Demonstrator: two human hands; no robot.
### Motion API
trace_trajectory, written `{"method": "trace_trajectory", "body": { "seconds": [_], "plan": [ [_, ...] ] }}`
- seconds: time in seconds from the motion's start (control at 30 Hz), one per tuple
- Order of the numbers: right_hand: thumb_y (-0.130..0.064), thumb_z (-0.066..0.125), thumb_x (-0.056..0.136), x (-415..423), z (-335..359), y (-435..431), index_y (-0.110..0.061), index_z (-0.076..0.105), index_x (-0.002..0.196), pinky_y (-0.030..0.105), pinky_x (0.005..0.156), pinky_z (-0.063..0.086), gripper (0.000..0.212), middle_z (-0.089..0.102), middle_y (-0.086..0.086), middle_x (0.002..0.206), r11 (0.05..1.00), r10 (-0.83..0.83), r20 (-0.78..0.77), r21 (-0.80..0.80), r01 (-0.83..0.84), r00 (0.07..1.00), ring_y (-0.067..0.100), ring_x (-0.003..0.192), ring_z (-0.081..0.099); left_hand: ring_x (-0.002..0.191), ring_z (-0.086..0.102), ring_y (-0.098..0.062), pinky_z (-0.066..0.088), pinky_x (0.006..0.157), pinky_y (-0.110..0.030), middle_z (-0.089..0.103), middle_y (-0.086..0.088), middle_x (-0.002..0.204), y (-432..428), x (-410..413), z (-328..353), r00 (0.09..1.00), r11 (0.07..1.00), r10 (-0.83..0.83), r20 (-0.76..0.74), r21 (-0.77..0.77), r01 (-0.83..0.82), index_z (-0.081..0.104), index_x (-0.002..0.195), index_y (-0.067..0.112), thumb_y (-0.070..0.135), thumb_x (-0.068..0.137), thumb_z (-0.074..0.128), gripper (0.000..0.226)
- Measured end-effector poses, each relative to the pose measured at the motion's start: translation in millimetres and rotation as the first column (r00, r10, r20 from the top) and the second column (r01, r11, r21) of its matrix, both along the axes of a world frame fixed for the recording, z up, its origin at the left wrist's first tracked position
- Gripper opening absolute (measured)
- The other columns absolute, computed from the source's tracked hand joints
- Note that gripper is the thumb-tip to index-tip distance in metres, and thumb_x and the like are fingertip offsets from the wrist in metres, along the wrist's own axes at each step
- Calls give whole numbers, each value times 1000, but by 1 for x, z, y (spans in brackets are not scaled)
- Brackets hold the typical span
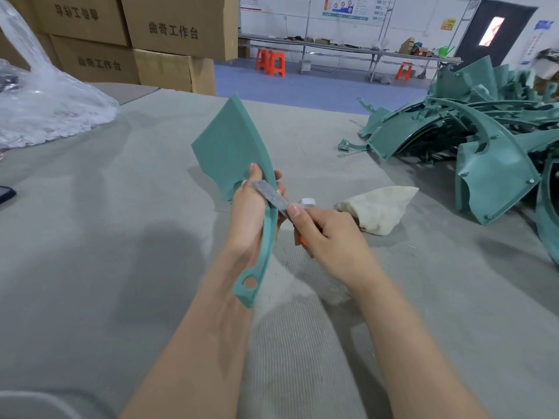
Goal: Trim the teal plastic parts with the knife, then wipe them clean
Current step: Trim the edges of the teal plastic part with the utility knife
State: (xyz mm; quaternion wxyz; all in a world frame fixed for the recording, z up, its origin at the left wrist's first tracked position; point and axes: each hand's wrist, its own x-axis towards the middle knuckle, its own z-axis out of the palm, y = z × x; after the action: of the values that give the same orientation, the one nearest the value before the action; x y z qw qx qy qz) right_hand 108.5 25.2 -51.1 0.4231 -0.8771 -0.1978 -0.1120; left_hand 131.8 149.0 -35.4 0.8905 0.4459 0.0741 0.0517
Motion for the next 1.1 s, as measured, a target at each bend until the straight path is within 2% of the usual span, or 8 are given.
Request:
{"method": "trace_trajectory", "body": {
  "seconds": [0.1,0.2,0.4,0.7,0.77,0.87,0.97,1.1],
  "plan": [
    [-48,41,97,-2,-1,1,-23,51,54,30,55,38,50,46,-11,42,1000,26,-16,-8,-26,1000,8,46,43,49,42,-4,33,43,-18,42,5,61,2,0,0,1000,999,-26,1,-24,26,51,80,15,41,103,35,39],
    [-49,41,96,-3,-1,4,-24,50,54,28,54,36,50,46,-9,43,998,49,-31,-28,-50,998,8,46,44,40,37,-4,30,40,-16,43,6,50,6,0,-1,999,993,-36,23,-107,39,49,80,13,39,103,35,37],
    [-49,41,97,-5,-1,9,-24,50,56,27,55,37,49,50,-16,45,995,75,-51,-66,-78,996,8,48,46,36,34,-4,28,36,-15,43,7,47,12,1,-5,996,977,-58,69,-202,71,47,80,13,38,104,32,37],
    [-49,41,97,-11,2,15,-16,55,59,33,57,42,52,50,-1,48,989,121,-98,-76,-129,988,8,47,45,28,29,-4,23,29,-14,39,6,41,17,9,-2,999,962,-11,40,-271,22,45,77,11,36,105,27,42],
    [-48,42,97,-15,1,19,-10,57,62,29,54,39,53,48,-4,46,980,166,-99,-94,-175,981,8,46,44,25,28,-4,21,27,-14,37,6,38,21,13,-1,1000,953,-12,3,-301,12,44,74,12,36,105,25,44],
    [-46,42,98,-19,0,25,-4,54,64,30,53,37,55,48,2,49,957,250,-81,-133,-259,965,10,47,42,27,29,-3,22,28,-13,38,6,40,27,14,-4,1000,936,2,7,-352,1,45,74,12,36,105,26,44],
    [-44,43,99,-22,2,27,-7,53,62,19,49,30,53,43,-7,44,935,311,-88,-150,-321,946,8,45,42,29,30,-3,23,30,-13,39,5,43,31,14,-8,999,932,29,38,-362,-13,46,75,11,34,105,28,42],
    [-43,48,98,-25,7,25,-14,54,58,16,49,34,50,54,5,50,893,404,-245,-102,-438,881,6,44,43,33,31,-3,24,33,-14,39,5,47,34,13,-11,998,926,57,39,-375,-38,46,77,11,34,105,28,40]
  ]
}}
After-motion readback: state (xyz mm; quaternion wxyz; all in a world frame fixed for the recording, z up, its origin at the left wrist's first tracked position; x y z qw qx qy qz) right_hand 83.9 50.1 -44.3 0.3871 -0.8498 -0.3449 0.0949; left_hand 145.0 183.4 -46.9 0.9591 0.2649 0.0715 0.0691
